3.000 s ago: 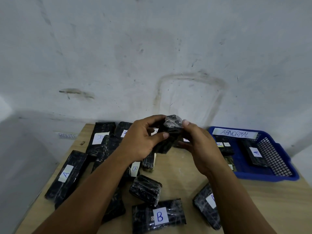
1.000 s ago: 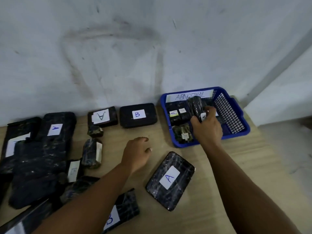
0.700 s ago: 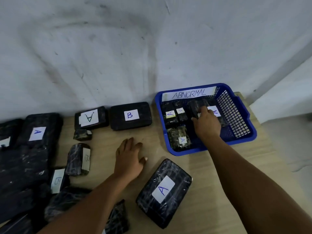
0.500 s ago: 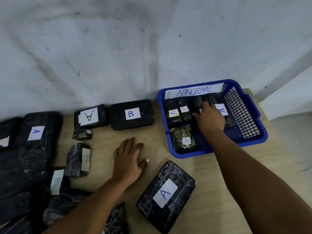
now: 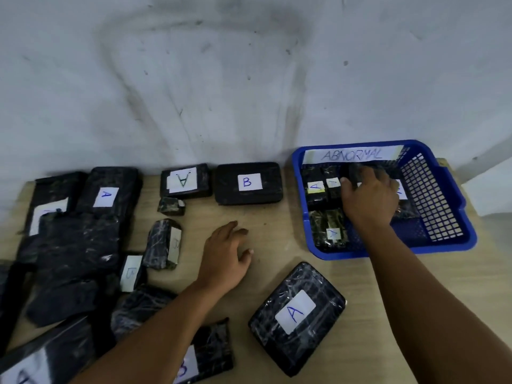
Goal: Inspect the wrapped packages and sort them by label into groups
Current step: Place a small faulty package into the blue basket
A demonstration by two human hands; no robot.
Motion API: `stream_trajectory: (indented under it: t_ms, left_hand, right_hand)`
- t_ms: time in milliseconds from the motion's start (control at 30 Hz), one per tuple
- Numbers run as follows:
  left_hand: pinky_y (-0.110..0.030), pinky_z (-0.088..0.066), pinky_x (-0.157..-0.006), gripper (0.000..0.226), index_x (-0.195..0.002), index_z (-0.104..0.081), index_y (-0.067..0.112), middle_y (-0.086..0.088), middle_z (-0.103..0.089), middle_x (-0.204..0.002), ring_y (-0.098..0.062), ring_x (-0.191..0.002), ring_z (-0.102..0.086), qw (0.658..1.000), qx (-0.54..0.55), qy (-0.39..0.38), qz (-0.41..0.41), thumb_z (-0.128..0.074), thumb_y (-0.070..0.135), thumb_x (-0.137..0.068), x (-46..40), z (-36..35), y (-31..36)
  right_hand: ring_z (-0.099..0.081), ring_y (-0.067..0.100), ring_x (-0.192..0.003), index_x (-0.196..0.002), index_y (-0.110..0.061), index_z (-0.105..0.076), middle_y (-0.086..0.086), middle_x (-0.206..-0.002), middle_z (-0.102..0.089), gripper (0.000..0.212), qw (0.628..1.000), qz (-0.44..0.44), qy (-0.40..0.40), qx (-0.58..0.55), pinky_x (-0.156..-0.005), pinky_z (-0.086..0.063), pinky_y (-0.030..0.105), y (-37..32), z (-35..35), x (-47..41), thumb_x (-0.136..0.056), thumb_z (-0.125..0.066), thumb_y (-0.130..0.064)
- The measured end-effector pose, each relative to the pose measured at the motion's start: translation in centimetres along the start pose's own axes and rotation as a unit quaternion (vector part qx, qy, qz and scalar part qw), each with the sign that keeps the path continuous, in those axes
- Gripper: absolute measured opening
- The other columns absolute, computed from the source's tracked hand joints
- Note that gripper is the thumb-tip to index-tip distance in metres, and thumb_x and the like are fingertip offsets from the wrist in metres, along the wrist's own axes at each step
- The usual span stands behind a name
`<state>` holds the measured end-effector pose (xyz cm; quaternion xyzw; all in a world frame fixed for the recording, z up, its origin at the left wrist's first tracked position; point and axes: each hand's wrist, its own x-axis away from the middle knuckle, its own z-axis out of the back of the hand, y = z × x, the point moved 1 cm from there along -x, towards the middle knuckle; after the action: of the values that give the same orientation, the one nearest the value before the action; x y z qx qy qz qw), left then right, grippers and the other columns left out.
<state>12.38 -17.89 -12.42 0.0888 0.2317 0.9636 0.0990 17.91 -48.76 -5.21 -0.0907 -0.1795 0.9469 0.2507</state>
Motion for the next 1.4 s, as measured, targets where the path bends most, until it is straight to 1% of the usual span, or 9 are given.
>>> stream_trajectory:
  t_ms: [100, 200, 400, 567, 700, 833, 967, 1133, 1400]
  left_hand:
    - [-0.045, -0.051, -0.094, 0.032, -0.115, -0.074, 0.017, -0.004, -0.07, -0.118, -0.031, -0.111, -0.062, 0.99, -0.026, 0.136, 0.029, -0.077, 0.027, -0.084, 1.4, 2.7, -1.8]
    - [-0.048, -0.045, -0.091, 0.039, -0.112, -0.072, 0.02, -0.005, -0.07, -0.112, -0.036, -0.108, -0.06, 0.965, -0.08, 0.21, 0.133, -0.081, 0.031, -0.076, 2.9, 5.0, -5.0]
    - [-0.051, -0.023, -0.108, 0.077, -0.144, -0.041, 0.021, -0.01, -0.059, -0.139, -0.035, -0.135, -0.035, 0.944, -0.097, 0.056, 0.311, -0.068, 0.059, -0.083, 5.1, 7.6, -9.9]
    - [-0.046, -0.033, -0.106, 0.073, -0.14, -0.045, 0.022, -0.01, -0.063, -0.128, -0.033, -0.128, -0.049, 0.959, 0.041, 0.1, 0.263, -0.078, 0.04, -0.078, 4.7, 11.2, -9.0]
    - [-0.024, -0.051, -0.074, 0.068, -0.129, -0.051, 0.023, 0.002, -0.066, -0.118, -0.018, -0.101, -0.067, 0.943, 0.272, 0.105, 0.164, -0.087, 0.015, -0.073, 5.3, 16.8, -7.6]
    - [-0.019, -0.054, -0.084, 0.062, -0.123, -0.063, 0.037, 0.012, -0.072, -0.114, 0.001, -0.097, -0.069, 0.94, 0.324, 0.086, 0.067, -0.09, 0.014, -0.071, 7.1, 23.0, -5.6]
    - [-0.03, -0.059, -0.087, 0.075, -0.134, -0.059, 0.036, -0.001, -0.073, -0.112, -0.014, -0.1, -0.074, 0.894, 0.441, 0.08, 0.007, -0.086, 0.012, -0.068, 9.5, 27.9, -3.4]
    - [-0.022, -0.057, -0.078, 0.075, -0.137, -0.055, 0.035, -0.009, -0.074, -0.103, -0.014, -0.089, -0.075, 0.868, 0.486, 0.102, -0.008, -0.079, -0.005, -0.079, 11.4, 31.5, -1.9]
    - [-0.038, -0.056, -0.098, 0.053, -0.127, -0.062, 0.027, -0.004, -0.078, -0.108, -0.016, -0.1, -0.075, 0.856, 0.506, 0.1, -0.022, -0.082, 0.007, -0.083, 12.6, 32.0, -1.4]
  right_hand:
    - [-0.051, 0.047, -0.125, -0.133, -0.006, -0.064, 0.024, -0.135, -0.061, 0.047, 0.99, 0.068, 0.076, -0.094, -0.099, -0.043, 0.054, -3.5, 0.2, 3.6, -0.096, -0.065, -0.035]
    - [-0.055, 0.04, -0.116, -0.13, -0.007, -0.066, 0.019, -0.127, -0.065, 0.044, 0.971, 0.124, 0.091, -0.182, -0.097, -0.044, 0.048, -7.4, -0.4, 8.5, -0.093, -0.066, -0.03]
    - [-0.056, 0.029, -0.118, -0.139, -0.013, -0.062, 0.011, -0.126, -0.067, 0.047, 0.964, 0.148, -0.018, -0.221, -0.099, -0.048, 0.047, -12.1, -2.5, 16.9, -0.095, -0.07, -0.027]
    - [-0.064, 0.03, -0.111, -0.137, -0.012, -0.063, 0.008, -0.121, -0.069, 0.047, 0.961, 0.167, -0.07, -0.208, -0.093, -0.045, 0.034, -13.1, -2.5, 20.1, -0.094, -0.07, -0.03]
    - [-0.062, 0.01, -0.104, -0.144, -0.024, -0.056, -0.002, -0.129, -0.064, 0.05, 0.952, 0.17, -0.141, -0.21, -0.084, -0.046, 0.024, -15.0, -0.3, 19.9, -0.097, -0.07, -0.035]
    - [-0.061, -0.002, -0.103, -0.148, -0.031, -0.051, -0.015, -0.126, -0.061, 0.06, 0.921, 0.173, -0.172, -0.305, -0.077, -0.043, 0.005, -18.9, 3.8, 19.8, -0.093, -0.075, -0.04]
    - [-0.068, 0.006, -0.11, -0.152, -0.034, -0.043, -0.007, -0.124, -0.071, 0.062, 0.833, 0.149, -0.246, -0.473, -0.098, -0.056, 0.028, -22.5, 8.0, 20.9, -0.097, -0.072, -0.028]
    - [-0.072, 0.014, -0.107, -0.152, -0.024, -0.046, 0.003, -0.119, -0.076, 0.056, 0.758, 0.159, -0.255, -0.578, -0.086, -0.056, 0.028, -24.9, 11.3, 22.5, -0.101, -0.066, -0.013]
    - [-0.074, 0.03, -0.108, -0.132, -0.019, -0.065, 0.009, -0.112, -0.078, 0.036, 0.759, 0.158, -0.156, -0.612, -0.1, -0.057, 0.055, -26.6, 13.2, 23.7, -0.101, -0.06, -0.001]
